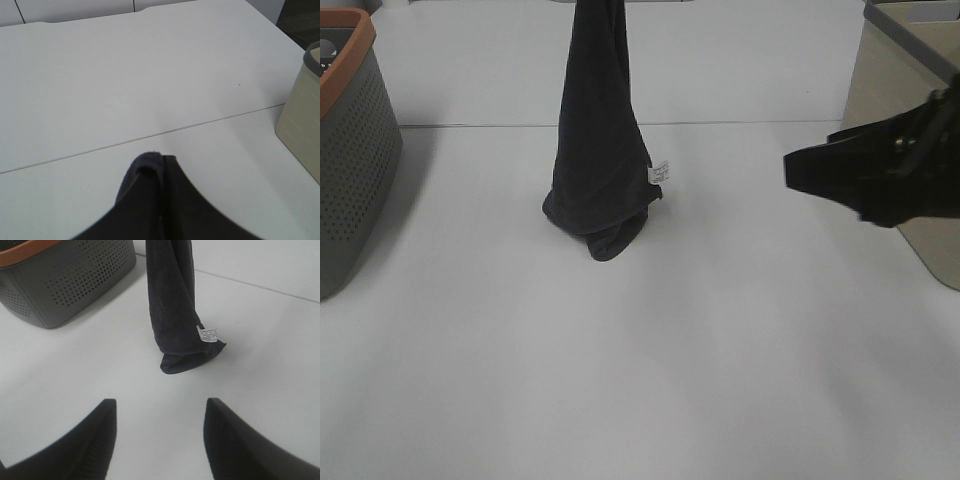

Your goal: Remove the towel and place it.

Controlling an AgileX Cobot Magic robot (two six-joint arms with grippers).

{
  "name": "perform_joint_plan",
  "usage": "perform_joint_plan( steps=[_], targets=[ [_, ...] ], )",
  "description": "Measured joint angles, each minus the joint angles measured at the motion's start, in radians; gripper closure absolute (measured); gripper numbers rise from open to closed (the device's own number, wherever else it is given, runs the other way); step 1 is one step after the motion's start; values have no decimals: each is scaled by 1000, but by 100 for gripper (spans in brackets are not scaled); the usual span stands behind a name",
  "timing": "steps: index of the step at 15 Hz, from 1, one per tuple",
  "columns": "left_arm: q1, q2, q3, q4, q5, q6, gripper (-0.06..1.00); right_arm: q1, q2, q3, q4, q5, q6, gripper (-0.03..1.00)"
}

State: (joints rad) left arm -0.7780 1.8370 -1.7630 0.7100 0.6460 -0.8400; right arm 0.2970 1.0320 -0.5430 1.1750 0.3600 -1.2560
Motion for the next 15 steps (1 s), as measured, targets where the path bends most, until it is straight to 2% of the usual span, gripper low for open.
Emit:
perform_joint_plan(
  steps=[1,3,4,5,6,8,9,10,12,14,15],
  targets=[
    [0,0,0,0,0,0,94,63,28,0,16,-74,-6,43],
    [0,0,0,1,-1,0,94,310,154,-4,95,-408,-7,43],
    [0,0,0,1,-2,0,94,421,233,-18,107,-543,-7,43],
    [0,2,0,1,-3,0,94,498,309,-46,99,-629,-7,43],
    [0,6,0,1,-4,0,94,575,431,-99,55,-662,3,43],
    [0,12,0,1,-3,0,94,597,539,-163,-3,-644,78,43],
    [0,12,0,1,-2,0,94,586,566,-186,-48,-603,115,43],
    [0,12,0,1,8,1,94,554,583,-214,-110,-506,151,43],
    [0,12,0,0,19,15,94,432,597,-260,-199,-329,176,41],
    [0,12,0,-7,20,18,94,343,600,-277,-222,-260,120,41],
    [0,12,0,-8,20,19,94,273,612,-305,-202,-179,-35,41]
  ],
)
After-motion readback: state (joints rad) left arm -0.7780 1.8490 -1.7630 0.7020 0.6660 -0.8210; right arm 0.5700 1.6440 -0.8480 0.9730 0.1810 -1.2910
